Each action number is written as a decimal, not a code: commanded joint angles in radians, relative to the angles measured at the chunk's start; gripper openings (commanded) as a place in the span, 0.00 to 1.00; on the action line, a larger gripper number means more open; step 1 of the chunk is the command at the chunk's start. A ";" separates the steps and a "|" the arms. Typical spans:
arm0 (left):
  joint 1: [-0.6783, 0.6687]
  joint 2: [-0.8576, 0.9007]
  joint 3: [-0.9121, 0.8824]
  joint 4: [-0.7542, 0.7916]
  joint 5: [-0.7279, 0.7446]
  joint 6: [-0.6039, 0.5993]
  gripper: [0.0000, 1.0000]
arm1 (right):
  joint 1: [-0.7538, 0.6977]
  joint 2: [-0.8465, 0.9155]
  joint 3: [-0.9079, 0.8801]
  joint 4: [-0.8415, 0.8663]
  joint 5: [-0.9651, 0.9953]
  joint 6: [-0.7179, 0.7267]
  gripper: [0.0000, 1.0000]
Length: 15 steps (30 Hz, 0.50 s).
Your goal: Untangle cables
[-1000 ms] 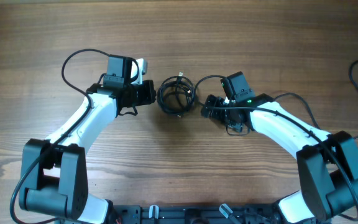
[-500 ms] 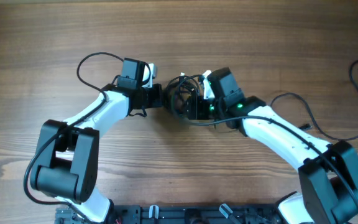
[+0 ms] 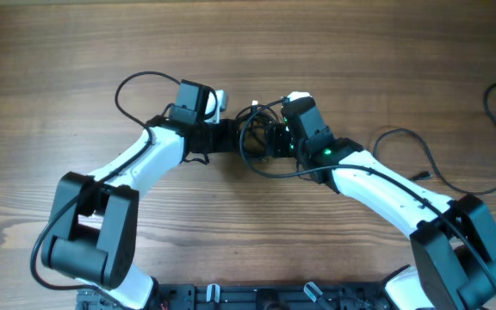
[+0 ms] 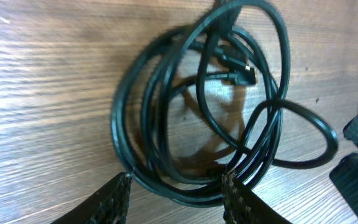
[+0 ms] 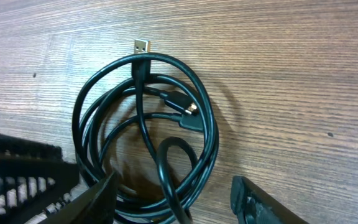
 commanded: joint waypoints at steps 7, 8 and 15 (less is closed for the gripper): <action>-0.015 0.066 0.015 0.034 -0.138 -0.053 0.43 | 0.000 0.084 -0.006 0.021 0.011 0.050 0.29; -0.015 0.066 0.015 0.034 -0.141 -0.055 0.43 | 0.000 0.084 -0.006 0.018 -0.014 0.050 0.29; -0.014 0.066 0.015 0.037 -0.142 -0.055 0.55 | 0.000 0.079 0.019 0.020 -0.141 0.016 0.59</action>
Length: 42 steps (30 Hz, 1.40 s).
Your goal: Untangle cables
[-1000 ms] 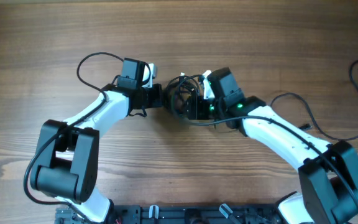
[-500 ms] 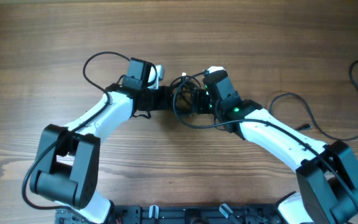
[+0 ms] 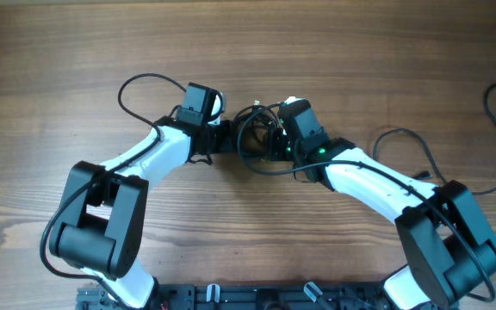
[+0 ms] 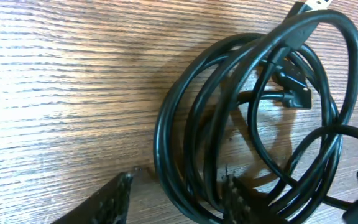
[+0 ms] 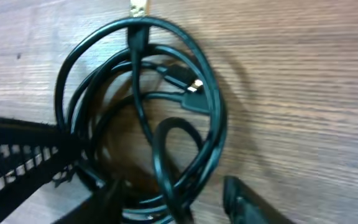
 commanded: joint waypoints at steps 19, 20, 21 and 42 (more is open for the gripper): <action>0.009 0.016 0.015 0.009 -0.016 -0.003 1.00 | -0.474 0.092 0.114 -0.426 0.116 -0.100 0.37; 0.009 0.016 0.015 0.009 -0.016 -0.003 1.00 | -0.486 0.103 0.114 -0.445 0.163 -0.101 0.35; 0.009 0.016 0.015 0.009 -0.016 -0.003 1.00 | -0.509 0.109 0.114 -0.470 0.204 -0.107 0.35; 0.008 0.016 0.015 0.017 -0.016 -0.003 1.00 | -0.955 0.109 0.114 -0.518 -0.232 -0.251 0.79</action>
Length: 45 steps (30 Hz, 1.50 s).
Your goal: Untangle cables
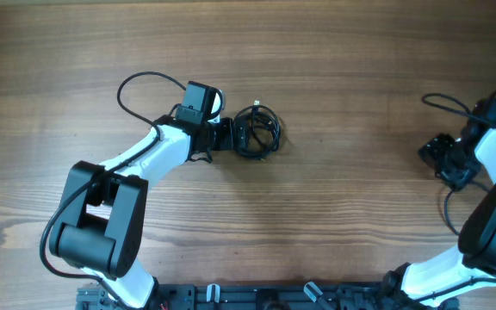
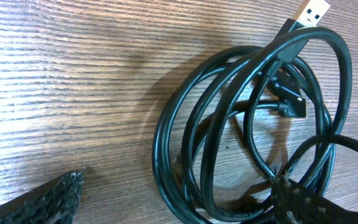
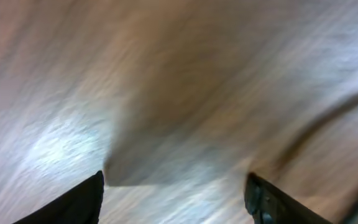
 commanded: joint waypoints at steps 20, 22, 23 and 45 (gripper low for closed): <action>0.006 0.015 0.006 0.014 -0.009 0.009 1.00 | 0.641 0.023 -0.093 0.139 -0.252 0.137 1.00; 0.006 0.015 0.006 0.014 -0.009 0.009 1.00 | 0.642 0.023 -0.093 0.151 -0.249 0.137 1.00; 0.006 0.015 0.006 0.013 -0.009 0.009 1.00 | 0.642 0.023 -0.093 0.151 -0.250 0.137 1.00; 0.005 0.017 0.005 0.026 -0.151 -0.061 0.67 | 0.700 -0.209 -0.074 0.250 -0.576 -0.176 0.74</action>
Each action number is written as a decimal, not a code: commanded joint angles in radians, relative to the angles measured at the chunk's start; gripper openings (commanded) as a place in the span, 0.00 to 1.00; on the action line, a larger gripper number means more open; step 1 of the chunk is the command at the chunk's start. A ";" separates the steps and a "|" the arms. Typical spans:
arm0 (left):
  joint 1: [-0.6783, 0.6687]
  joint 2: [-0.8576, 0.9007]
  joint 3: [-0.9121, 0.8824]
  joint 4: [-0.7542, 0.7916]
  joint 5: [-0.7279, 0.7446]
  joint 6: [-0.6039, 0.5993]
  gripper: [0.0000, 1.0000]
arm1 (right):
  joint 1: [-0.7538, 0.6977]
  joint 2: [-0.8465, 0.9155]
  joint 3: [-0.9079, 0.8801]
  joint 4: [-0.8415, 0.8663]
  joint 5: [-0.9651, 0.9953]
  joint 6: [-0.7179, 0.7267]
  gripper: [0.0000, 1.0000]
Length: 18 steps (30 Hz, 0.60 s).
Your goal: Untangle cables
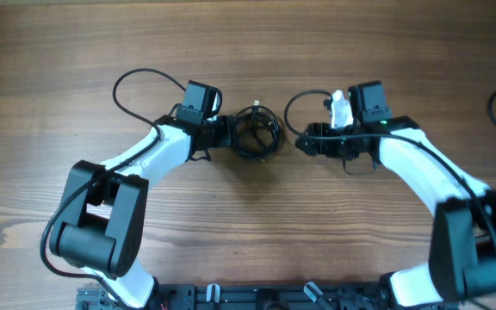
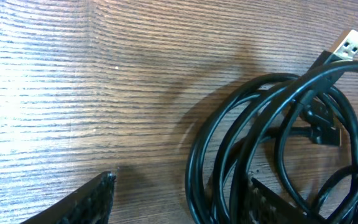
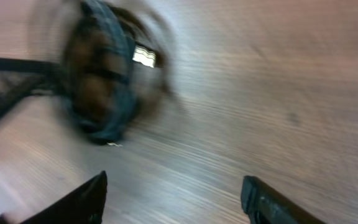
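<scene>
A black cable coil (image 1: 257, 132) lies tangled on the wooden table, its silver USB plug (image 2: 347, 45) sticking out at the top. My left gripper (image 1: 232, 134) is open at the coil's left edge. In the left wrist view the left gripper (image 2: 179, 202) straddles the coil's left strands (image 2: 229, 162); its right finger (image 2: 272, 202) lies within the loops. My right gripper (image 1: 305, 142) stands open just right of the coil. The right wrist view is blurred: the coil (image 3: 98, 87) is upper left, and nothing sits in the right gripper (image 3: 173, 199).
A second black cable shows at the table's far right edge. Thin black leads loop off both arms, one beside the left wrist (image 1: 136, 82), one beside the right wrist (image 1: 300, 102). Bare wood table (image 1: 257, 52) surrounds the coil.
My right arm was at the table's far right edge and is now beside the coil's right side, open. The left gripper stays at the coil's left edge, its fingers a little closer together.
At first both open grippers flanked the coil, left and right of it, and were still there half a second later. Then the right arm was away at the far right by the other cable. Now it is back; the coil remains tangled in place.
</scene>
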 commanded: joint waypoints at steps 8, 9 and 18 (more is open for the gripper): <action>0.006 0.025 0.005 0.010 -0.014 -0.063 0.77 | 0.207 -0.004 0.000 0.113 0.164 0.086 0.75; 0.005 0.025 0.005 0.010 -0.014 -0.063 0.79 | 0.225 0.008 0.000 0.125 0.216 0.127 0.78; 0.006 0.025 0.005 0.006 0.001 -0.063 0.83 | 0.247 0.119 0.000 0.253 0.248 0.212 0.04</action>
